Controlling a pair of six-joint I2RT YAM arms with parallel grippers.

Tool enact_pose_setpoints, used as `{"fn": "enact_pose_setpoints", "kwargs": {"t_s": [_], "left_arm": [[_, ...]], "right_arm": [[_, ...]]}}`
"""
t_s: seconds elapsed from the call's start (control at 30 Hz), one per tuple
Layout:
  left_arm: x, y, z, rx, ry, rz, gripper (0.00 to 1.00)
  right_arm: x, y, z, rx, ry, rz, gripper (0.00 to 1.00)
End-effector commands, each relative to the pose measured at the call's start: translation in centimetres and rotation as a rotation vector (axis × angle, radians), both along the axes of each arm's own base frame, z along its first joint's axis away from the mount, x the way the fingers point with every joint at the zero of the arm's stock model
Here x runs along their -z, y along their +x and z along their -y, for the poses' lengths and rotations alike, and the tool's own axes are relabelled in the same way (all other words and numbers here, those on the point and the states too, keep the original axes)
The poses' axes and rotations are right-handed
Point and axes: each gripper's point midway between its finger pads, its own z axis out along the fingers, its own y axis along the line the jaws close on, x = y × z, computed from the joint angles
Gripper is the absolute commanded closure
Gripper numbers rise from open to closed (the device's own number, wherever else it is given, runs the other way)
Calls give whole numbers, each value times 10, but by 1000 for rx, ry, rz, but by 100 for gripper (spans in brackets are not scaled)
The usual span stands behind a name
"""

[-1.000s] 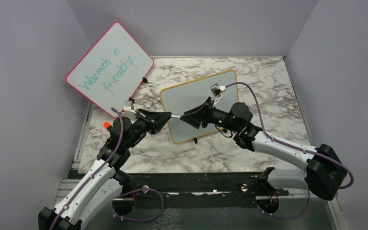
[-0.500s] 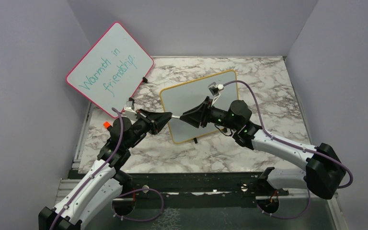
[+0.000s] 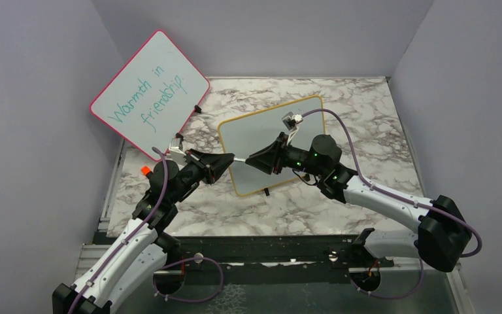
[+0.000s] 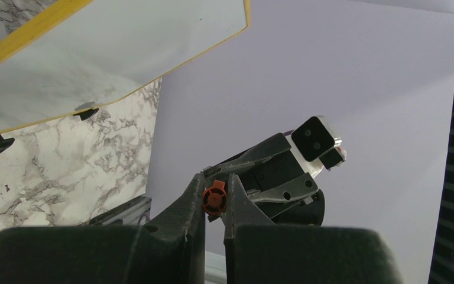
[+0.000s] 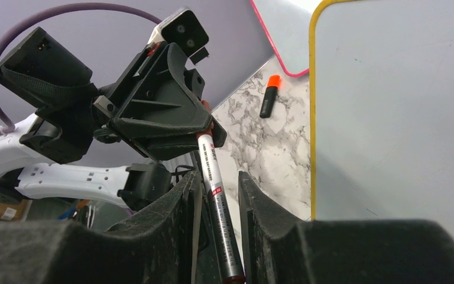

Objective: Write a sentence on the whiteboard
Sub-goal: Open the whiteboard marker at the center of the board.

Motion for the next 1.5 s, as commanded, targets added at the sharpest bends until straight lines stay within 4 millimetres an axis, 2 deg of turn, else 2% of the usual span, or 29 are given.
{"fn": "enact_pose_setpoints", "kwargs": {"t_s": [0.0,0.43,0.8,0.9,1.07,1.23,1.33,1.47], "left_arm": [[-12,1,-4,-23,-19,19,100],[-9,2,-6,-38,-21,10,100],[-8,4,-7,-49,-23,11,100],[-8,3,-8,-54,-23,8,100],[-8,3,-11,-66,-23,9,100],[-4,3,-10,-63,-17,-1,100],[-2,3,-10,-62,-14,-6,100],[0,1,-10,-58,-16,-11,100]], "right_arm": [[-10,-1,-3,-24,5,24,67],[-11,-4,-6,-57,5,21,76],[-9,-6,-7,-76,-15,20,69],[-8,-6,-7,-74,-17,19,69],[-8,-5,-6,-64,-14,19,76],[-16,-6,-4,-53,22,32,76],[-20,-6,-2,-40,41,38,81],[-25,-4,3,-7,78,41,79]]}}
